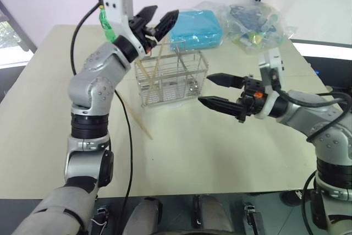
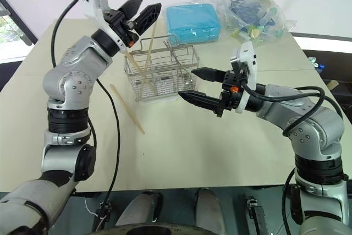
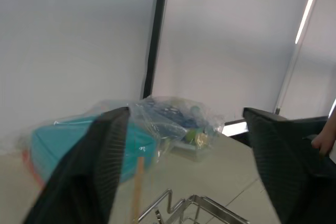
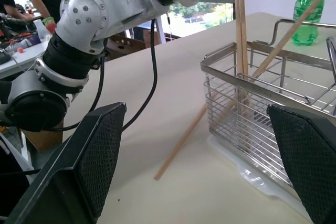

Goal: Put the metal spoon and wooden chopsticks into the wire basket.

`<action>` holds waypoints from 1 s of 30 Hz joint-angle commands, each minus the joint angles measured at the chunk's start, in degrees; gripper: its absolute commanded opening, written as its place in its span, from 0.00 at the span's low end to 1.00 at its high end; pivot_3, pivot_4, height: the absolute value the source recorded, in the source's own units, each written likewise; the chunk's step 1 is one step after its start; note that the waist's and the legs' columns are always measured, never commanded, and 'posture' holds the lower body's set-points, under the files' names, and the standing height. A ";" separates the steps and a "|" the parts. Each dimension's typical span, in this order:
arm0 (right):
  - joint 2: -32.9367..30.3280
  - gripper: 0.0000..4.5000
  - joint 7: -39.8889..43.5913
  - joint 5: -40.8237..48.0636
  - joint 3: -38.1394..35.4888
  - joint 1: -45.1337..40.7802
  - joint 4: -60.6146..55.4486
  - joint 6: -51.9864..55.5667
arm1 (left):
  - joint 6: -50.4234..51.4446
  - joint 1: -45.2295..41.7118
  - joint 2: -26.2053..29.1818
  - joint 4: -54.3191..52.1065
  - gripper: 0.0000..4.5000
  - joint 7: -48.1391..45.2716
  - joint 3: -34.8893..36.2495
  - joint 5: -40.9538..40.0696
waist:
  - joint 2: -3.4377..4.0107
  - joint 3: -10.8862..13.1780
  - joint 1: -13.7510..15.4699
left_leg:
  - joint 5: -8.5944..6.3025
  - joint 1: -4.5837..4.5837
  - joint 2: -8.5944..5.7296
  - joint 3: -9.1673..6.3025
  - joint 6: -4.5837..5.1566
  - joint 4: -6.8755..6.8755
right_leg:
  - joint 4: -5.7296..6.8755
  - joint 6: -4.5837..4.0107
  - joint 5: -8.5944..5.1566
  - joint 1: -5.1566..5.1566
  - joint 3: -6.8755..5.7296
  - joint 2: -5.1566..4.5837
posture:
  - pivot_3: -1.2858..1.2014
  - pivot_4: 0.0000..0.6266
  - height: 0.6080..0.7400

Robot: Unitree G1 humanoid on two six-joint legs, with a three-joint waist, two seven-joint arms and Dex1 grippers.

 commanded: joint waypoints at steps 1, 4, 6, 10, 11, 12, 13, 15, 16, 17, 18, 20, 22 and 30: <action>0.23 0.99 0.46 0.31 -0.45 -1.63 -0.16 -0.95 | 3.80 -1.87 2.03 -5.64 0.99 3.34 3.77 -2.09 | 0.00 0.00 0.01 | 0.00 0.00 0.00 0.00 0.00 0.00 | 0.00 0.00 0.00 0.00 0.00 0.00 | 0.52 0.24 0.92; 0.62 0.99 0.96 -0.01 0.25 -2.11 0.54 -1.21 | 8.45 -4.91 4.46 -8.20 0.99 6.64 6.08 -3.45 | 0.00 0.00 0.03 | 0.00 -0.01 0.00 -0.02 0.01 0.01 | 0.01 0.01 0.00 0.00 -0.01 0.00 | 0.52 0.24 0.92; 0.93 0.99 1.43 -0.32 0.81 -2.43 1.10 -1.41 | 12.42 -8.05 6.23 -9.11 0.99 9.93 8.39 -5.01 | 0.00 0.01 0.03 | 0.00 -0.02 -0.02 -0.02 0.01 0.03 | 0.01 0.01 0.00 0.00 -0.01 0.01 | 0.52 0.24 0.92; 1.43 0.99 2.50 -1.17 1.83 -3.17 2.25 -1.81 | 20.91 -13.90 8.42 -8.50 0.99 17.47 13.02 -7.91 | 0.00 0.01 0.03 | -0.02 0.02 -0.02 -0.03 0.03 0.02 | 0.00 0.05 0.01 0.04 -0.02 0.01 | 0.52 0.24 0.92; 1.61 0.99 2.80 -1.39 2.10 -3.49 2.60 -1.90 | 24.49 -15.42 8.65 -7.47 0.99 21.71 14.49 -7.26 | 0.01 0.00 0.01 | -0.01 0.03 -0.02 -0.03 0.03 0.02 | 0.00 0.05 0.00 0.05 -0.02 0.01 | 0.52 0.24 0.92; 1.75 0.99 3.03 -1.55 2.26 -3.72 2.83 -1.97 | 27.10 -16.45 8.73 -6.76 0.99 24.83 15.53 -6.81 | 0.01 0.00 0.01 | -0.01 0.05 -0.03 -0.02 0.01 0.02 | 0.01 0.06 0.00 0.05 -0.02 0.01 | 0.52 0.24 0.92; 1.92 0.99 3.33 -1.85 2.58 -3.97 3.06 -2.18 | 31.87 -17.61 8.00 -5.04 0.99 30.11 18.12 -5.74 | 0.01 0.00 0.01 | -0.01 0.07 -0.04 -0.03 0.02 0.02 | 0.03 0.06 0.00 0.05 -0.02 0.01 | 0.52 0.24 0.92; 2.39 0.99 3.79 -2.52 3.25 -4.44 3.37 -2.58 | 43.61 -19.35 5.82 -1.48 0.99 39.67 24.52 -1.49 | 0.01 0.00 0.01 | -0.01 0.11 -0.05 -0.04 0.01 0.03 | 0.09 0.07 0.00 0.06 -0.02 0.03 | 0.52 0.24 0.92; 2.58 0.99 4.09 -2.75 3.46 -4.54 3.48 -2.78 | 49.98 -19.50 4.47 -0.69 0.99 43.18 27.81 2.01 | 0.02 0.00 0.00 | -0.02 0.13 -0.07 -0.04 0.03 0.05 | 0.18 0.09 -0.01 0.06 -0.02 0.04 | 0.52 0.24 0.92; 2.77 0.99 4.28 -2.93 3.63 -4.63 3.58 -2.90 | 54.71 -19.29 3.73 -0.48 0.99 44.92 29.70 4.84 | 0.02 -0.01 -0.03 | -0.06 0.15 -0.11 -0.03 0.10 0.05 | 0.25 0.10 -0.02 0.05 -0.01 0.04 | 0.52 0.24 0.92; 2.91 0.99 4.51 -3.17 3.81 -4.58 3.59 -3.08 | 57.35 -18.97 2.04 -0.33 0.99 47.35 32.69 7.10 | 0.01 0.00 -0.06 | -0.04 0.17 -0.12 -0.03 0.07 0.05 | 0.32 0.14 -0.04 0.03 -0.01 0.04 | 0.52 0.24 0.92; 2.98 0.99 4.97 -3.53 3.96 -4.11 3.42 -3.39 | 58.79 -17.69 -1.11 -0.12 0.99 51.86 37.23 11.10 | -0.02 0.00 0.01 | 0.04 0.11 -0.11 -0.05 -0.07 0.06 | 0.36 0.14 -0.04 -0.04 -0.01 0.08 | 0.52 0.24 0.92; 3.06 0.99 5.12 -3.72 4.09 -3.86 3.17 -3.52 | 58.80 -16.47 -2.34 -0.01 0.99 53.76 38.29 13.77 | -0.08 0.02 0.06 | 0.06 0.05 -0.10 -0.07 -0.12 0.05 | 0.36 0.13 -0.04 -0.09 -0.01 0.07 | 0.52 0.24 0.92; 3.65 0.99 4.07 -3.32 4.09 -2.47 1.66 -3.44 | 58.80 -11.25 -8.90 6.28 0.99 53.53 37.74 18.08 | -0.17 0.04 0.34 | 0.05 0.03 -0.11 -0.05 -0.15 0.09 | 0.34 0.12 -0.03 -0.08 -0.02 -0.06 | 0.52 0.24 0.92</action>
